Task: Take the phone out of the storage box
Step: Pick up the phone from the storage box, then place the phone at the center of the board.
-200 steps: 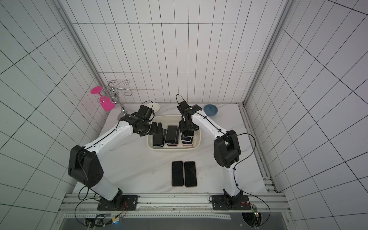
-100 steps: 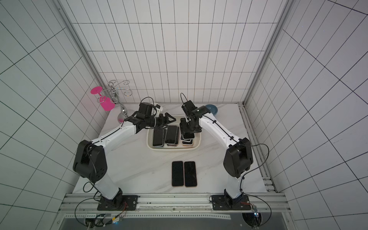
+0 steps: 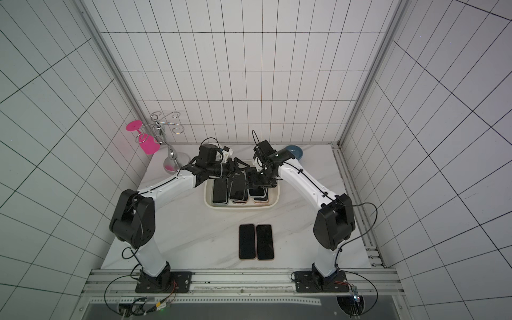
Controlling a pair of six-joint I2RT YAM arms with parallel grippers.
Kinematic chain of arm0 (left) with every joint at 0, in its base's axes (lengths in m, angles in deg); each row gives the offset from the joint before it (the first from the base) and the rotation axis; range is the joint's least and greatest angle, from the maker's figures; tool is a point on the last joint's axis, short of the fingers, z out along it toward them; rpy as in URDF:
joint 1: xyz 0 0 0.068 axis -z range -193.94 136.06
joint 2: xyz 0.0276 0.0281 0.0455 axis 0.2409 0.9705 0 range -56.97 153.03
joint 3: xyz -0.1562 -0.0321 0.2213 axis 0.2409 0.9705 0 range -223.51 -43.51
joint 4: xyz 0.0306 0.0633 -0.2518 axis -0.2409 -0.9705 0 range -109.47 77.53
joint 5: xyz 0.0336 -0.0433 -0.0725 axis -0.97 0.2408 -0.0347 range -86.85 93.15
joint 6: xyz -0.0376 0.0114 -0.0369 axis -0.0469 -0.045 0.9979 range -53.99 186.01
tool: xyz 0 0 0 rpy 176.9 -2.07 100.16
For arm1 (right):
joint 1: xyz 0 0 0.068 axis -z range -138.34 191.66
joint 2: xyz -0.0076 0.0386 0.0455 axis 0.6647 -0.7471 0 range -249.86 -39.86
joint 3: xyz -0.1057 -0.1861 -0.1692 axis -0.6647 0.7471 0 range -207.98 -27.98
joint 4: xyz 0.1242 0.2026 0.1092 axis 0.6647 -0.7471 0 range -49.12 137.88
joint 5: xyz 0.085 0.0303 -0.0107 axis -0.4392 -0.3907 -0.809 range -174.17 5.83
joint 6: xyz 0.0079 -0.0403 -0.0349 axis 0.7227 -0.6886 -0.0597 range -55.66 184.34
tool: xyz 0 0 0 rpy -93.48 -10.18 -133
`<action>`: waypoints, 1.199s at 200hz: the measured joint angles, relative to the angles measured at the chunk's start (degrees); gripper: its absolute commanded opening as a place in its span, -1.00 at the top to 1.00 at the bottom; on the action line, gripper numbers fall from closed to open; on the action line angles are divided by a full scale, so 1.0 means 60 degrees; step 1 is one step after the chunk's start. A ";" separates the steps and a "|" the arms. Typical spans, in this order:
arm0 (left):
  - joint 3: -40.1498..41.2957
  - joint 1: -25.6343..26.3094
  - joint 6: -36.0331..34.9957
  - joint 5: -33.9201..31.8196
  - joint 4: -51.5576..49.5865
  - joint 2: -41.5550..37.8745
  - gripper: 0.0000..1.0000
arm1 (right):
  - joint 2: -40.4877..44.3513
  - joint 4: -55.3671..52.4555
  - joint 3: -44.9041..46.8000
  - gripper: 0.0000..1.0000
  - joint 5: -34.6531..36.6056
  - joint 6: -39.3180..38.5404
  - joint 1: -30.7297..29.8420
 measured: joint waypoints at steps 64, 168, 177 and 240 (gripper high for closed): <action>-0.0055 0.0189 0.0066 0.0248 0.0146 0.0208 0.68 | 0.0069 0.0124 0.0033 0.36 -0.0310 0.0069 0.0000; 0.1381 -0.1475 -0.1086 0.0918 -0.1519 -0.1982 1.00 | 0.1297 0.0211 0.0357 -0.86 -0.0933 -0.0055 0.0601; 0.1523 -0.1763 -0.1548 0.0856 -0.2160 -0.2484 1.00 | 0.1599 0.0149 0.0364 -0.86 -0.0929 -0.0127 0.0765; 0.4204 -0.0058 -0.3173 -0.1650 -0.5839 -0.6954 1.00 | 0.2914 -0.0233 0.0954 -0.86 -0.1195 -0.0772 0.0958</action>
